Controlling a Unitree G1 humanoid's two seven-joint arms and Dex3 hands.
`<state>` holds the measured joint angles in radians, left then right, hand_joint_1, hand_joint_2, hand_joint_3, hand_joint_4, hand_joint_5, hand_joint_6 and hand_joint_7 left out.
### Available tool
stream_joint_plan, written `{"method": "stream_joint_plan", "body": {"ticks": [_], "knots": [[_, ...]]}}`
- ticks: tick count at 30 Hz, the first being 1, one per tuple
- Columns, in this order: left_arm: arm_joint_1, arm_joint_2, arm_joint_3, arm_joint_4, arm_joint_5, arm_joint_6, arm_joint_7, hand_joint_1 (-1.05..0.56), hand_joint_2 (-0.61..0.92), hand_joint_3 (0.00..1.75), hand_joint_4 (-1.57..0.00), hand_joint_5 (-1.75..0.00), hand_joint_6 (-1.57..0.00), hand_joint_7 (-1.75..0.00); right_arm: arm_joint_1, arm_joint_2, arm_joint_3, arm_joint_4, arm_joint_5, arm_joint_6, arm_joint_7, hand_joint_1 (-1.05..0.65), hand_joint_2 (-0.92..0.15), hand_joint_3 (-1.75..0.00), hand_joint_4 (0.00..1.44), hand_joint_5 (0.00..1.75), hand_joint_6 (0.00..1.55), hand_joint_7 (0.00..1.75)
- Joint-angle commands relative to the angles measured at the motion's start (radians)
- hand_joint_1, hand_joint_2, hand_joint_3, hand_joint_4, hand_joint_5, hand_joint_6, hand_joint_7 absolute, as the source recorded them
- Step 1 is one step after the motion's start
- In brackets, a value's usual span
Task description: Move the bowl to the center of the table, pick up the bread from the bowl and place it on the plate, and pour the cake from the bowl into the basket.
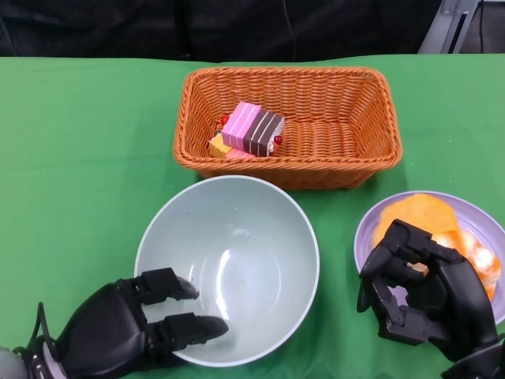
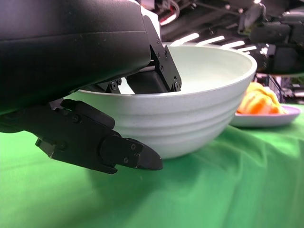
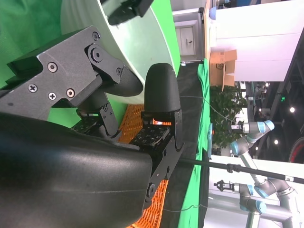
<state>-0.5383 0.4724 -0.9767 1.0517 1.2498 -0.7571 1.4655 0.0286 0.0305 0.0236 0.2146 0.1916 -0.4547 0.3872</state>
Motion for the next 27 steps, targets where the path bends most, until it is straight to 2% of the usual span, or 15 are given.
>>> {"method": "stream_joint_plan", "body": {"ticks": [1,7,13,27], "knots": [[0.015,0.027,0.011,-0.008,-0.011,0.000,0.040,-0.57,0.92,0.22,-0.57,-0.17,-0.65,0.00,0.003,-0.008,0.000,0.006,0.006,0.001,0.002,-0.07,-0.58,-1.13,0.75,1.71,0.68,1.43],[0.010,0.040,0.034,-0.032,-0.037,-0.039,0.049,-0.66,0.92,0.27,-0.51,-0.07,-0.54,0.00,0.003,-0.009,0.002,0.008,-0.004,-0.004,-0.004,-0.07,-0.58,-1.13,0.74,1.71,0.68,1.43],[0.009,0.058,0.052,-0.058,-0.046,-0.061,0.044,-0.70,0.92,0.31,-0.50,-0.05,-0.52,0.00,0.000,-0.006,0.001,0.014,-0.006,-0.012,-0.005,-0.07,-0.57,-1.13,0.74,1.71,0.68,1.44],[0.029,0.148,0.076,-0.100,-0.061,-0.153,-0.007,-0.87,0.92,0.35,-0.39,0.00,-0.39,0.00,-0.009,-0.006,-0.002,0.029,-0.002,-0.014,0.003,-0.06,-0.59,-1.12,0.74,1.72,0.67,1.44]]}}
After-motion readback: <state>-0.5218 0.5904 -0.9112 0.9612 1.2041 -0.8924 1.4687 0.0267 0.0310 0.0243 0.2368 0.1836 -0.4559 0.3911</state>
